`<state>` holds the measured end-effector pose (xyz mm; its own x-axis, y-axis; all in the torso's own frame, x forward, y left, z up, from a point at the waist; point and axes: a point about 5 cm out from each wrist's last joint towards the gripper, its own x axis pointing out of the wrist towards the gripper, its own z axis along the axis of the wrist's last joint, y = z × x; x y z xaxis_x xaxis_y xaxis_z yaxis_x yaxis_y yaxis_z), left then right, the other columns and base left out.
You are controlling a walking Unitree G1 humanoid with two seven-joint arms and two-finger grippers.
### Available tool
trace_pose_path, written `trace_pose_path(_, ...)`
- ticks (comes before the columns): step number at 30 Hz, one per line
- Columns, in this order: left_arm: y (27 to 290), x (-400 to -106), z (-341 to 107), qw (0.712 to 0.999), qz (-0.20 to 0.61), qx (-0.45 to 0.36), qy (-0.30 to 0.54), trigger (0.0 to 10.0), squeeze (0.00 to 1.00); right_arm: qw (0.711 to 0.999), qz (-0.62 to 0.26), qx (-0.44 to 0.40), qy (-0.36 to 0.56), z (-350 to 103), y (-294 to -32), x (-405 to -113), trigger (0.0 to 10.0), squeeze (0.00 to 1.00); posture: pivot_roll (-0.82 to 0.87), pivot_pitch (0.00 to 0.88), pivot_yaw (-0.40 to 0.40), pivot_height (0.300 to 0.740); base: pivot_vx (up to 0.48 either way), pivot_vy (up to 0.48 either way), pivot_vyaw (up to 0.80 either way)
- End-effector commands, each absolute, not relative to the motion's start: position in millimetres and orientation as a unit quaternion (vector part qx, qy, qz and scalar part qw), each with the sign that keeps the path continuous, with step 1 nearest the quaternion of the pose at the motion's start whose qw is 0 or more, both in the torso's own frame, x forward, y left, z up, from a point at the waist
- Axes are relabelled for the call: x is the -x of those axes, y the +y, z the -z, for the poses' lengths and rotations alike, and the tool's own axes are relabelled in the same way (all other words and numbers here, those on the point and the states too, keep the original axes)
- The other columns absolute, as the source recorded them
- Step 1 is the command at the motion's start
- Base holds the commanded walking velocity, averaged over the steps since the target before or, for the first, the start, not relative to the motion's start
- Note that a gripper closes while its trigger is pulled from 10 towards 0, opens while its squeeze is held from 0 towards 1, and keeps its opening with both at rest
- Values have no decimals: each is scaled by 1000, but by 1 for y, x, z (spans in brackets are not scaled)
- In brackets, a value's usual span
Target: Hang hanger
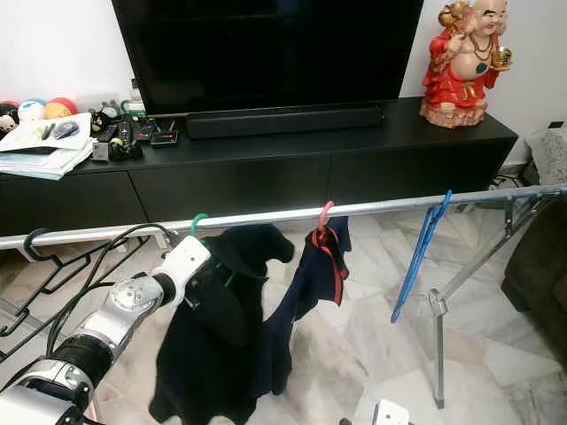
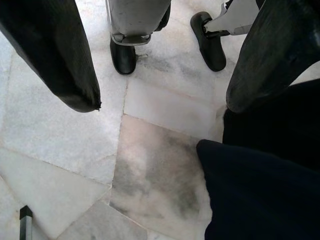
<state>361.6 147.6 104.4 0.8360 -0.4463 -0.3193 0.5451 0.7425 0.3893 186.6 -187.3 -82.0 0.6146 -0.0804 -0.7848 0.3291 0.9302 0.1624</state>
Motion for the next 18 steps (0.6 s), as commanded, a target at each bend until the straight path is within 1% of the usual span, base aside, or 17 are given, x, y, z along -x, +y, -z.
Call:
trace_pose_path(1,143,-357,-96,918,283,-249,120,0,0,882,115,-146,433,84,-187,-182,10000,0,58,58,0,740,0,0,0)
trace_pose_path(18,138,-356,-102,922,284,-241,101,0,0,881,114,-145,436,85,-187,-180,10000,0,58,54,3,740,0,0,0)
